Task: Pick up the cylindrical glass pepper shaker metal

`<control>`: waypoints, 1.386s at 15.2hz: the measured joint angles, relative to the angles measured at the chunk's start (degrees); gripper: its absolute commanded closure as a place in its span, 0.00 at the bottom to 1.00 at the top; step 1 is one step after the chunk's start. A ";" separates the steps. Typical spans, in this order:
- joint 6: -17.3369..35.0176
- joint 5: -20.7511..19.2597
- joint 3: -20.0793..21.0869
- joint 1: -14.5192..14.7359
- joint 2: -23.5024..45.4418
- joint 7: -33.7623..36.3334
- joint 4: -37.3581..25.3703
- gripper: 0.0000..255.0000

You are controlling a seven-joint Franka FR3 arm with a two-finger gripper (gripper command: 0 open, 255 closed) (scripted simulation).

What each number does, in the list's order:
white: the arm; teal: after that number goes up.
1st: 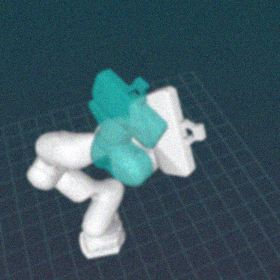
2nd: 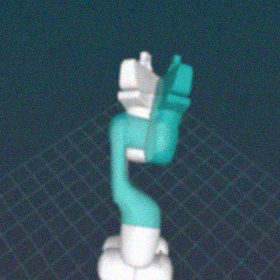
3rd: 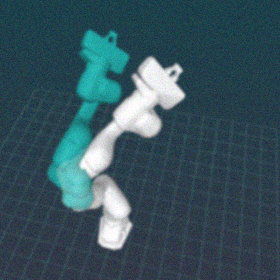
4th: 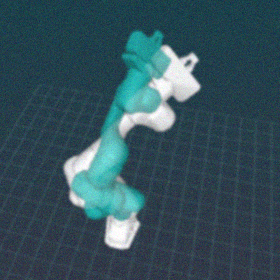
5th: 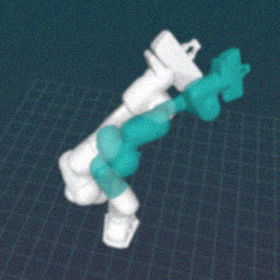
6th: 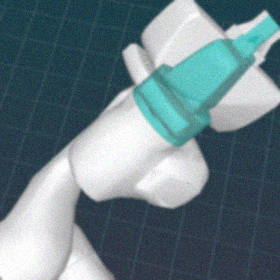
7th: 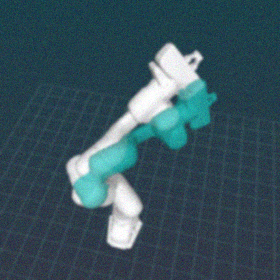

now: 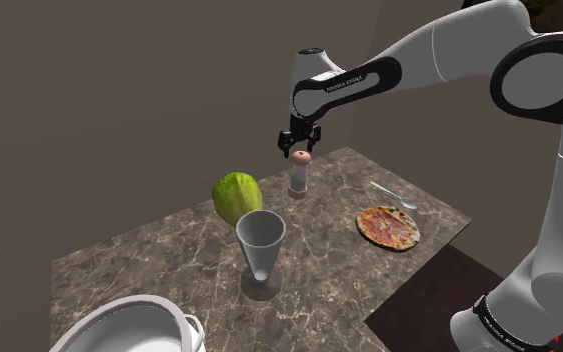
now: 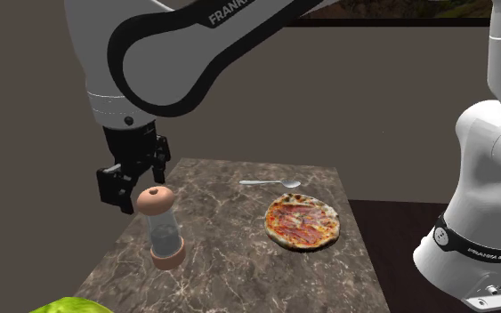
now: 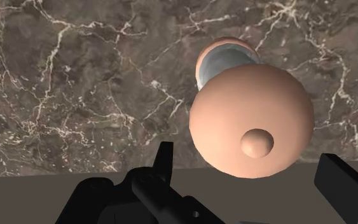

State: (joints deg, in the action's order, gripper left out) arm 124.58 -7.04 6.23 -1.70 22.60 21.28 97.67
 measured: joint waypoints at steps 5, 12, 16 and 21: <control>0.93 -0.08 -0.03 -0.01 0.20 0.08 0.62 1.00; 0.96 -0.10 -0.05 0.00 0.20 0.11 0.63 1.00; -0.95 0.14 0.06 -0.02 -0.74 -0.10 -0.26 1.00; -4.12 0.43 0.20 0.01 -1.82 -0.38 -2.36 1.00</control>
State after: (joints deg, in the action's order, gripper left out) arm 120.46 -6.61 6.43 -1.70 20.78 20.90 95.31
